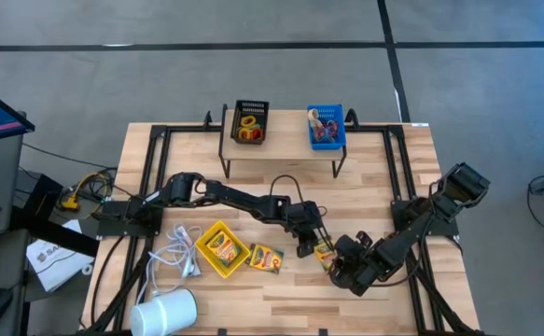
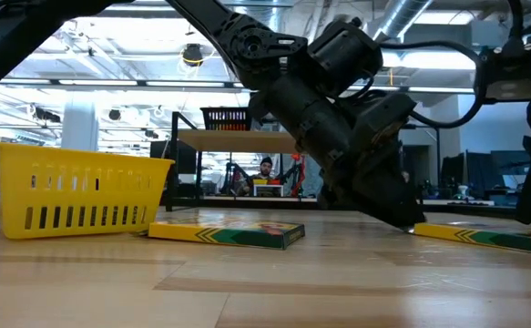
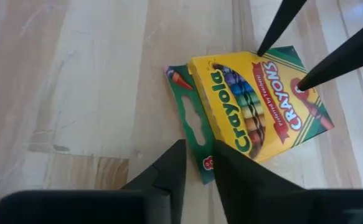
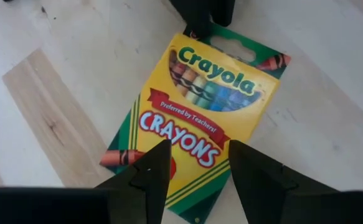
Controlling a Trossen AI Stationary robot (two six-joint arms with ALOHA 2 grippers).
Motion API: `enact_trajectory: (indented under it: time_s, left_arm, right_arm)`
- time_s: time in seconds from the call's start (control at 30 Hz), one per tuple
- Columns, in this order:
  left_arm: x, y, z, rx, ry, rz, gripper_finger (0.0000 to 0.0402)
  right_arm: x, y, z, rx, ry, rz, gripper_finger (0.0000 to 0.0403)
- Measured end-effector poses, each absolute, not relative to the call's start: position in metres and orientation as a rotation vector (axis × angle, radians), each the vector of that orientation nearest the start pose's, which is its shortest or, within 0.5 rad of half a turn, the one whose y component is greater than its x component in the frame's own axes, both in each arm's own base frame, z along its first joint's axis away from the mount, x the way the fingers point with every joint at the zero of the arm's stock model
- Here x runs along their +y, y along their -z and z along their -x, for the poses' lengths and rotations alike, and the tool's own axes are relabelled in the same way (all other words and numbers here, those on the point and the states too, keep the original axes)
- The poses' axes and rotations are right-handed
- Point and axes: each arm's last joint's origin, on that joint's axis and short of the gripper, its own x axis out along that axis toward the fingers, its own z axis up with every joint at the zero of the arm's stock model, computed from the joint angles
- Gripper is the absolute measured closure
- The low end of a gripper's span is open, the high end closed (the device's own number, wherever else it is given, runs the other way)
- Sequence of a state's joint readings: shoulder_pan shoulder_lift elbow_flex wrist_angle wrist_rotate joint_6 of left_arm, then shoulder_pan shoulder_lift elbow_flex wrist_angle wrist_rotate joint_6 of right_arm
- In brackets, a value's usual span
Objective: Pick & Place Office Desk Supplies
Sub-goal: Put the yellow crayon box into the yellow bin
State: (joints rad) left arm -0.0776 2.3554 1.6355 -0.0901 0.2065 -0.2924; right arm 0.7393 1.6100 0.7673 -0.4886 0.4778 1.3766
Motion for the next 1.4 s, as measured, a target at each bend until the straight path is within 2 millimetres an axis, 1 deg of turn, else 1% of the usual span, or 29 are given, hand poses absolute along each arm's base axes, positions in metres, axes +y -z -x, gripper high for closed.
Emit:
enact_trajectory:
  time_s: [0.2, 0.27, 0.53, 0.7, 0.87, 1.03, 1.23, 1.4]
  left_arm:
    - [-0.044, -0.102, -0.494, 0.83, 0.162, 0.308, 0.0387]
    - [-0.044, -0.101, -0.494, 0.83, 0.172, 0.303, 0.0397]
    - [-0.046, -0.101, -0.494, 0.823, 0.201, 0.281, 0.0401]
    - [-0.047, -0.1, -0.495, 0.809, 0.249, 0.3, 0.0401]
    - [-0.047, -0.1, -0.495, 0.811, 0.26, 0.304, 0.0401]
    - [-0.046, -0.101, -0.495, 0.804, 0.264, 0.293, 0.0381]
    - [-0.043, -0.101, -0.496, 0.801, 0.269, 0.297, 0.0324]
    - [-0.043, -0.102, -0.496, 0.797, 0.286, 0.303, 0.0284]
  right_arm:
    - [0.166, -0.134, -0.202, 0.967, 0.513, -0.477, 0.0244]
    - [0.166, -0.134, -0.201, 0.968, 0.511, -0.475, 0.0244]
    - [0.167, -0.134, -0.2, 0.948, 0.514, -0.461, 0.0246]
    - [0.17, -0.134, -0.197, 0.921, 0.51, -0.427, 0.0265]
    - [0.176, -0.135, -0.192, 0.942, 0.481, -0.439, 0.0281]
    - [0.186, -0.145, -0.19, 0.939, 0.429, -0.489, 0.0272]
    - [0.199, -0.159, -0.195, 0.912, 0.382, -0.538, 0.0255]
    - [0.202, -0.156, -0.196, 0.942, 0.393, -0.613, 0.0249]
